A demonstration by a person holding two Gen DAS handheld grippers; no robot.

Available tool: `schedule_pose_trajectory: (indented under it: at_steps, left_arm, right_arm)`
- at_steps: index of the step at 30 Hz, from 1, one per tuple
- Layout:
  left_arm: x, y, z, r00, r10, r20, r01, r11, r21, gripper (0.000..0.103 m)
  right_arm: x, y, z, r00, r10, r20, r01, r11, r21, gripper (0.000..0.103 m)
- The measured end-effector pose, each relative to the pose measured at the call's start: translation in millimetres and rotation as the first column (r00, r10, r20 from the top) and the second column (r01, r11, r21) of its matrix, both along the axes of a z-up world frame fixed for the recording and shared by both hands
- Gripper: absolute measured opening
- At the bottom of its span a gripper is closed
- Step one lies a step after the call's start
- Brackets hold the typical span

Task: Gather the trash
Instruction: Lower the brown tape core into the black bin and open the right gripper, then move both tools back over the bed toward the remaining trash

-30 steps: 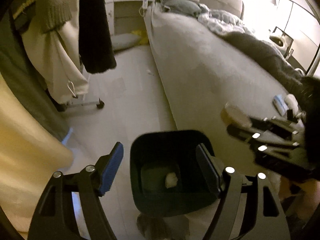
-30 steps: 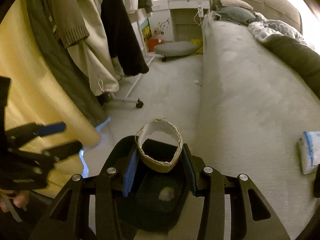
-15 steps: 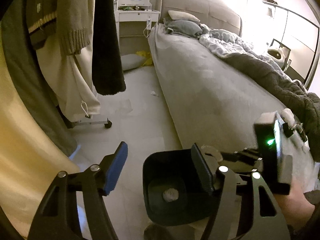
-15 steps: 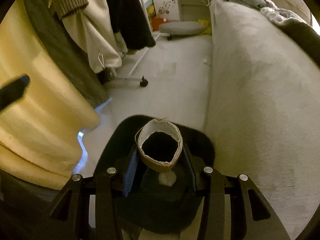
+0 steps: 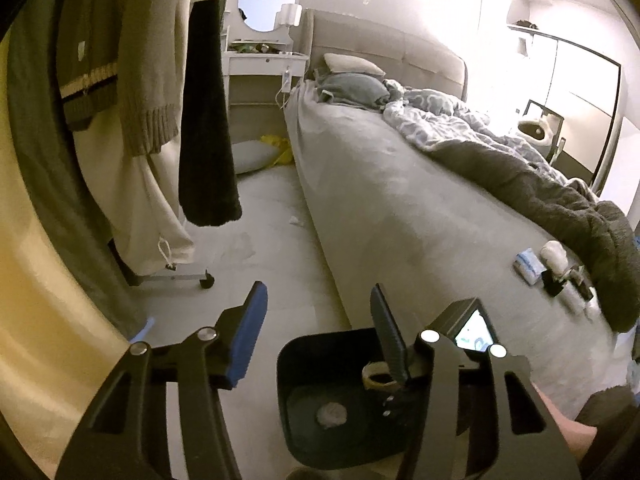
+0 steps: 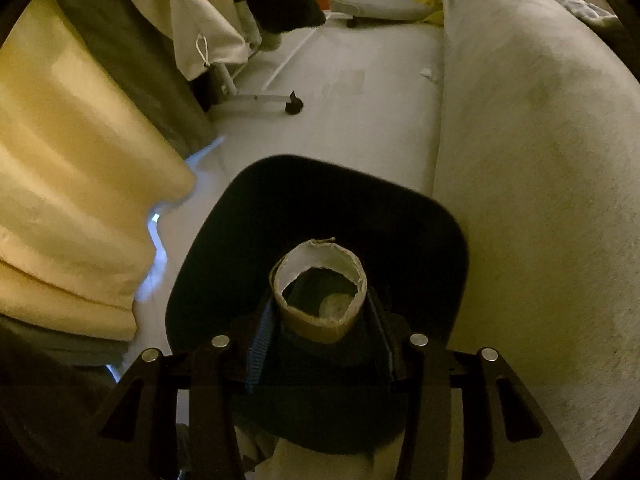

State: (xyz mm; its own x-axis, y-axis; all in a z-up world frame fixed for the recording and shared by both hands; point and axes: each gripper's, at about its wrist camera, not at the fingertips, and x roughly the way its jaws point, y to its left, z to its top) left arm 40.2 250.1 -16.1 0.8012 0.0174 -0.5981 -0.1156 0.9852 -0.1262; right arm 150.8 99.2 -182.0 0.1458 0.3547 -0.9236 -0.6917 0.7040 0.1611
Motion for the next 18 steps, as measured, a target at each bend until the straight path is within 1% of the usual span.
schedule_pose_trajectory:
  at_steps: [2,5,11,13,18]
  left_arm:
    - [0,-2,5,1.0,-0.006,0.016,0.006,1.0,-0.004,0.056]
    - [-1,-7,11,0.999,-0.014,0.04,0.014,1.0,-0.004,0.056]
    - [2,-20,21,0.998,-0.026,0.063,0.026,1.0,0.006,0.056]
    - [5,-27,24,0.997,-0.031,0.072,0.032,1.0,-0.002,0.056]
    - [9,-45,31,0.994,-0.051,0.092,0.05,0.999,0.005,0.058]
  right_arm:
    - [-1,-3,0,1.0,-0.005,-0.009,0.005,1.0,0.003,0.058]
    - [-4,-6,9,1.0,0.0,-0.001,0.0,1.0,0.022,0.058]
    - [-8,-16,38,0.998,0.013,0.059,-0.019,0.995,0.101,0.061]
    - [-9,-23,49,0.997,0.008,0.082,-0.018,0.992,0.123,0.061]
    - [-7,-46,72,0.991,-0.022,0.133,-0.001,0.986,0.17,0.062]
